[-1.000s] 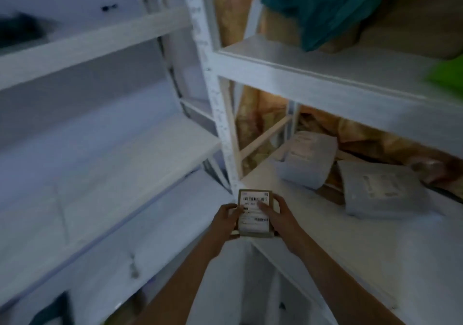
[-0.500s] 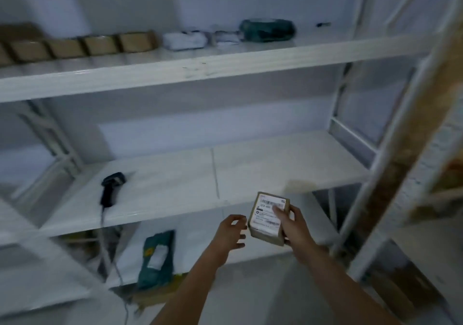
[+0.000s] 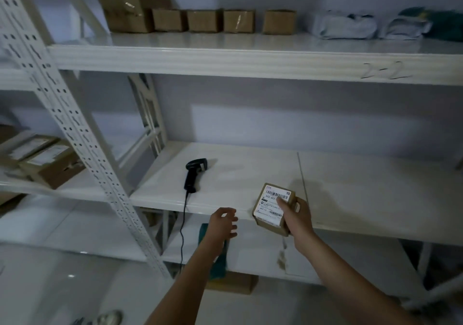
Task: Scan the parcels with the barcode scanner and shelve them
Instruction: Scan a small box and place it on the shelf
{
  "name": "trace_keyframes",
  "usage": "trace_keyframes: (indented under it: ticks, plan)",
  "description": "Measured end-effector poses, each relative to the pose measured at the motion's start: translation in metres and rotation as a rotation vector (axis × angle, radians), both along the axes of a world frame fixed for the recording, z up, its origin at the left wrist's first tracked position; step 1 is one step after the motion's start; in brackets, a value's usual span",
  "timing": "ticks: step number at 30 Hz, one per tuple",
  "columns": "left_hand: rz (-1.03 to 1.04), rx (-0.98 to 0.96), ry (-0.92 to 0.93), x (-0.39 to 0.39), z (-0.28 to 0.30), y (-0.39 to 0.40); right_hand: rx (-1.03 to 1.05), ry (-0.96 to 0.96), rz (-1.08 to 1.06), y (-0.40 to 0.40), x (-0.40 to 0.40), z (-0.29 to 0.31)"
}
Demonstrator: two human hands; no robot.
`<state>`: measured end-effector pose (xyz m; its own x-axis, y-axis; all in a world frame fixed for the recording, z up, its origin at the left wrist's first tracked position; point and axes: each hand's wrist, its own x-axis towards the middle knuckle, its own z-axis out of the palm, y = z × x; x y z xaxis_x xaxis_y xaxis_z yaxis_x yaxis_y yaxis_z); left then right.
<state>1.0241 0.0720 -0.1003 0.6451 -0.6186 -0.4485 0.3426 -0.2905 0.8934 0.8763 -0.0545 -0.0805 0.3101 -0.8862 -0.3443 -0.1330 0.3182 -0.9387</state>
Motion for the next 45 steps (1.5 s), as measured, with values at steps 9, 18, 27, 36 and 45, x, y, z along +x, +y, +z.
trace_keyframes:
  ticks: [9,18,27,36,45]
  plan:
    - [0.087,0.101,-0.035,0.12,-0.024,-0.042,-0.003,0.003,0.113,-0.063,0.131,-0.024]
    - [0.104,0.592,-0.448,0.251,-0.041,-0.098,0.016,0.116,0.223,-0.136,0.24,-0.034]
    - [-0.207,0.623,-0.372,0.296,-0.068,-0.114,0.119,0.151,0.21,-0.141,0.282,-0.048]
    - [-0.175,0.131,-0.087,0.286,-0.027,-0.076,0.159,-0.02,0.088,-0.101,0.26,-0.029]
    - [-0.357,0.003,-0.094,0.267,0.032,-0.052,-0.219,0.094,0.088,-0.064,0.231,-0.019]
